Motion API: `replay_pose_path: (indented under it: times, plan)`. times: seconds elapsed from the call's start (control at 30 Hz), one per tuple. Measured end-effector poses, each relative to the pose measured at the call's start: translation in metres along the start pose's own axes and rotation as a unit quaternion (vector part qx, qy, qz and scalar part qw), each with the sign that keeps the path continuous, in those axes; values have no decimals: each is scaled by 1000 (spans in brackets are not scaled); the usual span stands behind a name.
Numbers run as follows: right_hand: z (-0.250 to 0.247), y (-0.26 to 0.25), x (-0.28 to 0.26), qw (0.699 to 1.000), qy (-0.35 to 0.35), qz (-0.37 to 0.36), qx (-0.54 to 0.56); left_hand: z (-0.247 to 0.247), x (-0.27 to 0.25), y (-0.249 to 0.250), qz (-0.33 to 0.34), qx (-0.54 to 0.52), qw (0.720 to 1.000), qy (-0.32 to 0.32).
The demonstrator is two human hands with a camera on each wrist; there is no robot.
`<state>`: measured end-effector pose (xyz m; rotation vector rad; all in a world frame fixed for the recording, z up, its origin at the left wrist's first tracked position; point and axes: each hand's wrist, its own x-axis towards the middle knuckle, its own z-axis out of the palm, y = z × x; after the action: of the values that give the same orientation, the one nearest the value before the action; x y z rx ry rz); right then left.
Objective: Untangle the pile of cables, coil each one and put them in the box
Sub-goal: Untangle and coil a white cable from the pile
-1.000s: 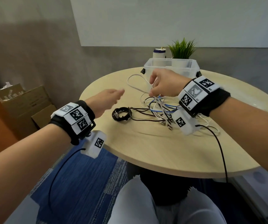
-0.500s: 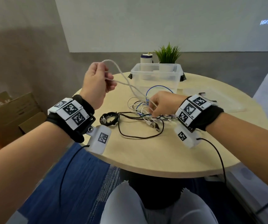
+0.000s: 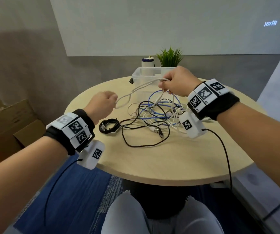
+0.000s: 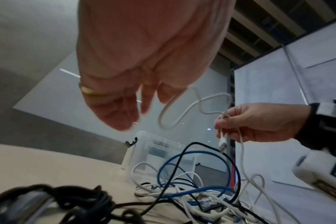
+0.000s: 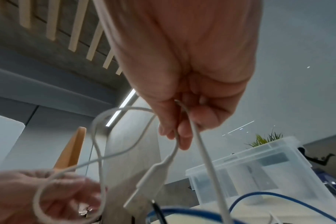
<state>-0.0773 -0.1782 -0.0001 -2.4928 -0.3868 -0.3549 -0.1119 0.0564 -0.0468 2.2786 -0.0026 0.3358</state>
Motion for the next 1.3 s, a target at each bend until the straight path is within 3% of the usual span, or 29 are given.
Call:
replay_pose_path:
  times: [0.1,0.13,0.2,0.3,0.43,0.63,0.8,1.03,1.13,1.3]
  plan:
    - [2,-2,-2,999,-18,6,-33,2,-2,17,150,48,983,97]
    - [4,-4,-4,999,-23,2,-44,3,-3,23,183,45,979,84]
    - [7,-9,-8,999,-28,-22,-39,11,-1,31,213,33,976,-4]
    - [11,-17,-16,998,-33,-60,3,27,-2,34,187,50,976,-101]
    - [15,-11,-23,997,-59,-53,20,36,-2,34,154,13,982,-112]
    - [26,13,-27,987,-144,5,68,44,-7,37,125,-183,968,-118]
    - [29,36,-32,986,-157,-3,-60,36,-1,46,107,-316,941,-56]
    - [15,46,-26,984,-155,14,-82,31,6,42,65,-392,918,14]
    - [7,47,-19,994,-97,8,-47,31,6,38,37,-370,928,36]
    - [-10,47,-6,995,54,12,80,30,4,32,30,-185,982,-21]
